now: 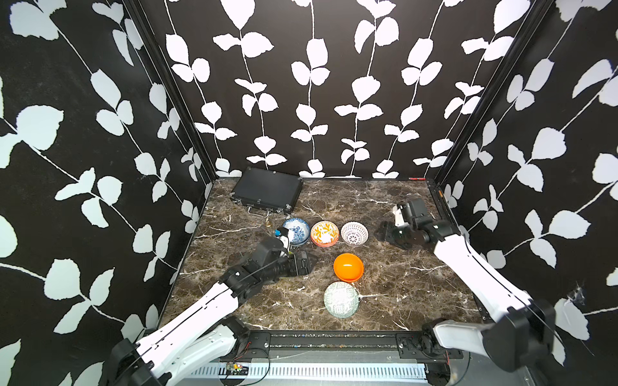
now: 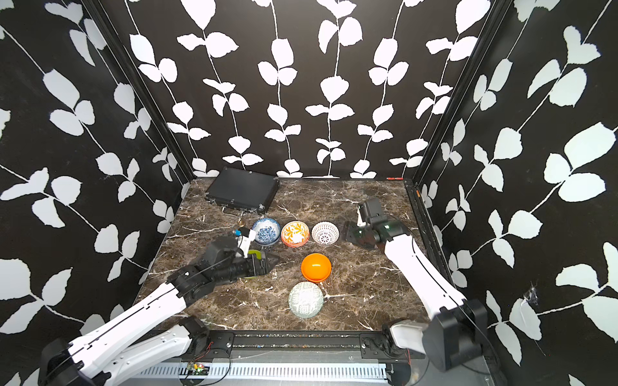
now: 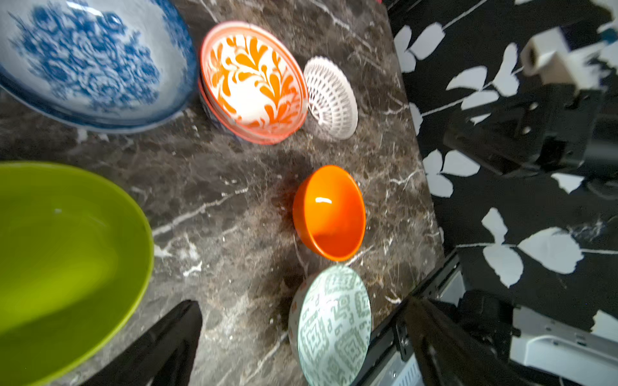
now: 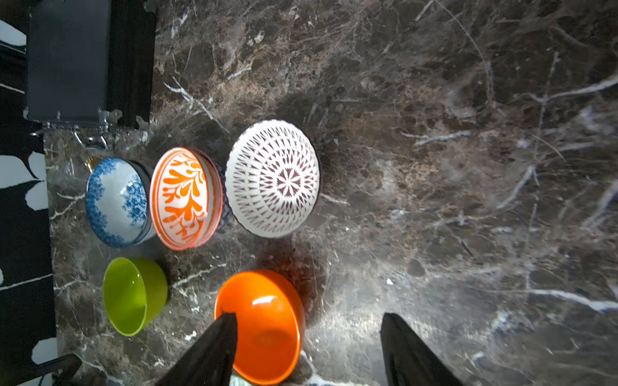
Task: Stack the bowls
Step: Move the bowl to the center of the board, then pick up the bowl from the center of the board.
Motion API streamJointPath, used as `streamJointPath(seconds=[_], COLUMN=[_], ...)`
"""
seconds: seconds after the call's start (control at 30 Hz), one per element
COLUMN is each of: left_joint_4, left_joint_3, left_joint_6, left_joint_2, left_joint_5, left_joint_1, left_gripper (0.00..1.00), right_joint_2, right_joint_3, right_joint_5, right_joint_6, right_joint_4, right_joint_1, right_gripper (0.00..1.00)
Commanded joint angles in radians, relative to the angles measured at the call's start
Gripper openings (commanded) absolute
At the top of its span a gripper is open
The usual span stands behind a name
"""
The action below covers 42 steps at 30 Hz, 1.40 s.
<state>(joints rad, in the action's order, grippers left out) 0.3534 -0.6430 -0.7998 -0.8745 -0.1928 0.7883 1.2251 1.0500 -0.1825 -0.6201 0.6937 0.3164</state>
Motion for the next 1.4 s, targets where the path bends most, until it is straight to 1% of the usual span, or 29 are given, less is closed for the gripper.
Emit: streamJointPath(seconds=[0.0,0.07,0.1,0.17,0.2,0.23,0.3,0.4,0.47,0.57,0.6,0.67,0.77,0.83,0.9,1.0,1.1,1.13,1.23,1.37], left_joint_4=[0.144,0.152,0.157,0.176,0.18,0.18,0.179,0.17,0.15,0.132,0.126,0.105,0.079,0.069,0.059,0.026,0.01,0.005,-0.013,-0.028], left_joint_3=[-0.008,-0.006,-0.01,-0.026,-0.035,-0.044,-0.063,-0.084,-0.088,-0.103,-0.11,-0.116,-0.13,-0.14,-0.142,-0.132,-0.117,-0.111,-0.092,-0.087], left_joint_6=[-0.087,-0.124,-0.14,-0.17,-0.183,-0.195,-0.218,-0.243,-0.257,-0.26,-0.26,-0.257,-0.266,-0.272,-0.278,-0.288,-0.294,-0.297,-0.307,-0.306], left_joint_2=[0.009,-0.004,-0.017,-0.059,-0.081,-0.108,-0.158,-0.229,-0.269,-0.309,-0.317,-0.334,-0.37,-0.404,-0.425,-0.435,-0.429,-0.425,-0.421,-0.441], left_joint_5=[0.118,0.164,0.192,0.243,0.262,0.279,0.307,0.335,0.341,0.359,0.37,0.39,0.388,0.37,0.353,0.338,0.334,0.335,0.326,0.306], left_joint_1=[0.119,0.218,0.265,0.353,0.388,0.419,0.464,0.5,0.507,0.508,0.508,0.507,0.503,0.5,0.494,0.489,0.486,0.486,0.484,0.476], left_gripper=[0.96,0.94,0.94,0.93,0.92,0.92,0.91,0.89,0.87,0.83,0.82,0.77,0.72,0.69,0.68,0.67,0.66,0.66,0.66,0.65], right_joint_2=[-0.061,-0.103,-0.117,-0.133,-0.132,-0.128,-0.132,-0.193,-0.245,-0.302,-0.312,-0.326,-0.33,-0.324,-0.308,-0.285,-0.265,-0.263,-0.265,-0.286], right_joint_3=[-0.071,-0.122,-0.145,-0.165,-0.17,-0.17,-0.162,-0.171,-0.188,-0.219,-0.224,-0.228,-0.229,-0.226,-0.217,-0.209,-0.191,-0.19,-0.197,-0.216], right_joint_5=[0.036,-0.052,-0.101,-0.152,-0.172,-0.192,-0.189,-0.133,-0.138,-0.201,-0.209,-0.208,-0.176,-0.135,-0.101,-0.047,0.108,0.13,0.086,0.002], right_joint_6=[-0.007,-0.011,-0.017,-0.029,-0.025,-0.015,0.008,0.029,0.029,0.026,0.027,0.039,0.042,0.037,0.036,0.022,-0.045,-0.043,0.002,0.011], right_joint_4=[0.0,-0.039,-0.059,-0.059,-0.055,-0.047,-0.016,-0.008,-0.019,-0.049,-0.049,-0.041,-0.032,-0.025,-0.015,-0.003,0.081,0.092,0.079,0.046], right_joint_1=[-0.064,-0.124,-0.15,-0.183,-0.194,-0.205,-0.217,-0.219,-0.217,-0.212,-0.205,-0.186,-0.148,-0.114,-0.095,-0.098,-0.109,-0.117,-0.13,-0.131], right_gripper=[0.65,0.66,0.72,0.89,0.93,0.94,0.96,0.99,0.99,0.99,0.98,0.94,0.93,0.95,0.99,0.99,0.99,0.99,0.99,0.99])
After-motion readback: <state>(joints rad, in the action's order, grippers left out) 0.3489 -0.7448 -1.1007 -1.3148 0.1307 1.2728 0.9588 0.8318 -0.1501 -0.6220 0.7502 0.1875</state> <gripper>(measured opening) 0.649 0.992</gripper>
